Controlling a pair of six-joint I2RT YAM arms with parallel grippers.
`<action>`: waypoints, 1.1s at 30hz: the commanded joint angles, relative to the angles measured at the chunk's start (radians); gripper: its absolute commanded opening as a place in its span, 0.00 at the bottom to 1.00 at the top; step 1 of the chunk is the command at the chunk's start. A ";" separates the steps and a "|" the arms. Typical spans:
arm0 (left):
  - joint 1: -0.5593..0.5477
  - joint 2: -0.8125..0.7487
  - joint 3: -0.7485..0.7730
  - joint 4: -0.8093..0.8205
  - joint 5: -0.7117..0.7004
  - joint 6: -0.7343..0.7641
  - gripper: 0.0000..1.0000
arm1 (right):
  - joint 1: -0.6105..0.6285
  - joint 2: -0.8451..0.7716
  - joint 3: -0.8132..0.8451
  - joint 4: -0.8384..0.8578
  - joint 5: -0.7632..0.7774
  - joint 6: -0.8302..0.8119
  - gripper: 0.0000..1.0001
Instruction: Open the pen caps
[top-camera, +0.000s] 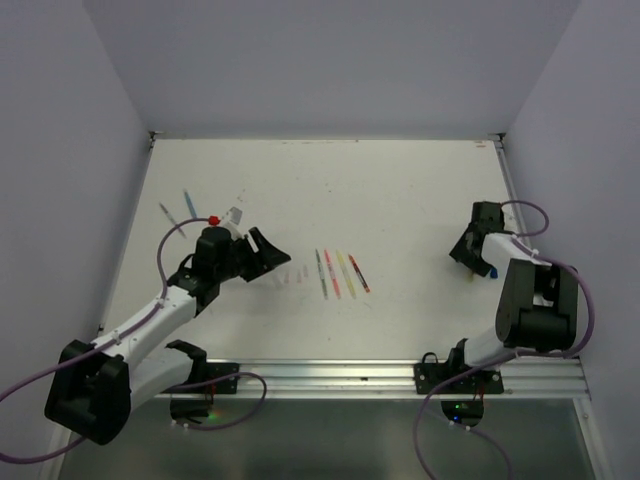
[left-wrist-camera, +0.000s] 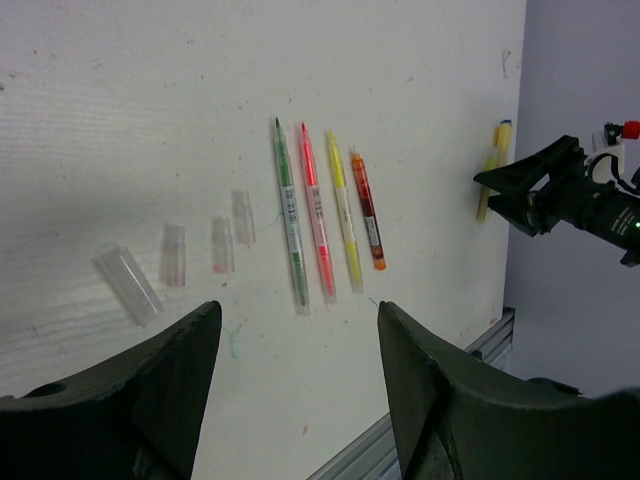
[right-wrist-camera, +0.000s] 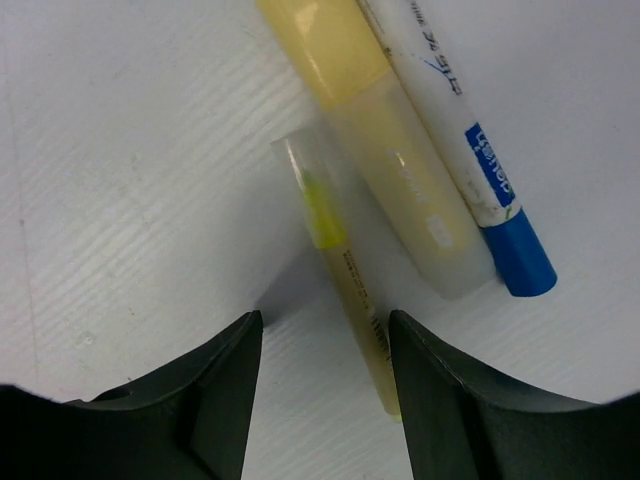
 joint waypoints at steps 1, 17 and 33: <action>-0.004 0.011 0.008 0.058 0.019 -0.002 0.67 | 0.064 0.059 0.047 -0.043 0.060 -0.011 0.57; 0.004 0.014 -0.046 0.119 0.050 -0.005 0.68 | 0.172 0.177 0.129 -0.135 0.142 -0.026 0.50; 0.030 0.099 -0.098 0.334 0.128 -0.014 0.68 | 0.239 0.186 0.156 -0.093 0.114 -0.066 0.00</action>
